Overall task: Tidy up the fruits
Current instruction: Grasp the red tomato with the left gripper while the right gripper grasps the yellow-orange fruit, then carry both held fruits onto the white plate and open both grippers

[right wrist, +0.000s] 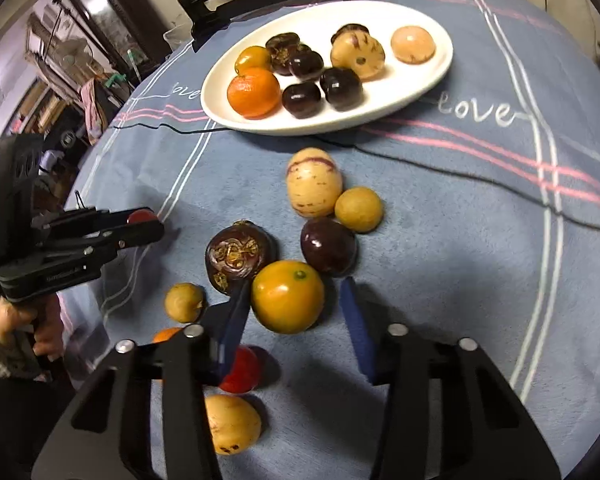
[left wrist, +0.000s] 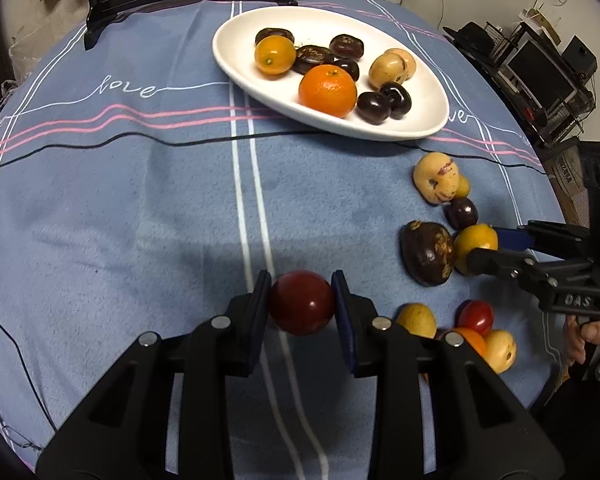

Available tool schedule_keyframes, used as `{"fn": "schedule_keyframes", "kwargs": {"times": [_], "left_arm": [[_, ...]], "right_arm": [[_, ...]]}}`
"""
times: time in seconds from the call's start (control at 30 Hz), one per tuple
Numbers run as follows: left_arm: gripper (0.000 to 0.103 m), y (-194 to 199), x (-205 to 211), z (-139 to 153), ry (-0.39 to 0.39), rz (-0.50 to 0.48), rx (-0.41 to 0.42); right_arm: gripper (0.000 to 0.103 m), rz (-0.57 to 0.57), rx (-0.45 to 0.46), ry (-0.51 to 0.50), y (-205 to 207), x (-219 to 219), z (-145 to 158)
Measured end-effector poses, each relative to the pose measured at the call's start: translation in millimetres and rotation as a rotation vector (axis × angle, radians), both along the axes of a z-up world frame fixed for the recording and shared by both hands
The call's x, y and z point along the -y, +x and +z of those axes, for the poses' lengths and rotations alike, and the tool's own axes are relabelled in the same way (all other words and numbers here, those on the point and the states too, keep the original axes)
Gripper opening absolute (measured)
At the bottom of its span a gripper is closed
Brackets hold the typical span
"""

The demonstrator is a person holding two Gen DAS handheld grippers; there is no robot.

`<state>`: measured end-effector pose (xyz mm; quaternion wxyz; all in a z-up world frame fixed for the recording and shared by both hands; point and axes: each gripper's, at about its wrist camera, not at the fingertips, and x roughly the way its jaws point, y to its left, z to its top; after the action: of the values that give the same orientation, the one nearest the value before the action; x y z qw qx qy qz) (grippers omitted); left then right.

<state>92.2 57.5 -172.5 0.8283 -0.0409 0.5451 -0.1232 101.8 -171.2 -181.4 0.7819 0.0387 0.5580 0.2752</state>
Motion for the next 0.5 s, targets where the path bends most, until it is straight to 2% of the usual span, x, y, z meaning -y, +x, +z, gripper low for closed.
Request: {"fn": "schedule_keyframes", "kwargs": {"times": [0.13,0.23,0.5], "left_arm": [[0.031,-6,-1,0,-0.004,-0.012,0.002],[0.031,-13,-5,1,-0.016,-0.031,0.010],[0.031,-28,-32,5,-0.050,-0.094,0.016]], "right_arm": [[0.038,-0.004,0.020,-0.025,-3,-4,-2],[0.038,-0.052,0.010,-0.014,-4,-3,-1],[0.038,-0.266,0.018,-0.010,-40,16,19]]}}
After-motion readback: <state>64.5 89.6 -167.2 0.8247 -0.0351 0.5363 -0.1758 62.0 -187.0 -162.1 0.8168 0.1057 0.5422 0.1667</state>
